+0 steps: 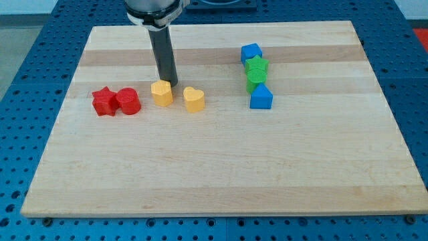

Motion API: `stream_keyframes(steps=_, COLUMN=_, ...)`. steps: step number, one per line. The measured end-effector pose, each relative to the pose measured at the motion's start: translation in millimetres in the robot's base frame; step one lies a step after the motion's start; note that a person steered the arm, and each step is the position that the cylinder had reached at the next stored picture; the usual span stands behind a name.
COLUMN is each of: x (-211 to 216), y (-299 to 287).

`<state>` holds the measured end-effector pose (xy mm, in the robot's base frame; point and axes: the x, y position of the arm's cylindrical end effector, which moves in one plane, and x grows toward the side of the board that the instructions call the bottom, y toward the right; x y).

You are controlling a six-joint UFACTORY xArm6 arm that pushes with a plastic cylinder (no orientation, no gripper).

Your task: Push the yellow heart into the yellow hexagon

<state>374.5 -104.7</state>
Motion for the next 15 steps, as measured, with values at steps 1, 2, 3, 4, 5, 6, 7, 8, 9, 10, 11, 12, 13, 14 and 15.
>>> stream_keyframes(steps=1, x=10, y=0)
stream_keyframes(steps=2, x=11, y=0)
stream_keyframes(steps=3, x=4, y=0)
stream_keyframes(steps=4, x=-11, y=3)
stream_keyframes(steps=5, x=-13, y=16)
stream_keyframes(steps=6, x=-12, y=32)
stream_keyframes(steps=7, x=-12, y=52)
stream_keyframes(steps=8, x=-12, y=71)
stream_keyframes(steps=9, x=-11, y=85)
stream_keyframes(steps=10, x=-2, y=92)
stream_keyframes(steps=11, x=18, y=94)
stream_keyframes(steps=12, x=33, y=94)
stream_keyframes(steps=13, x=46, y=94)
stream_keyframes(steps=14, x=48, y=87)
stream_keyframes(steps=15, x=47, y=79)
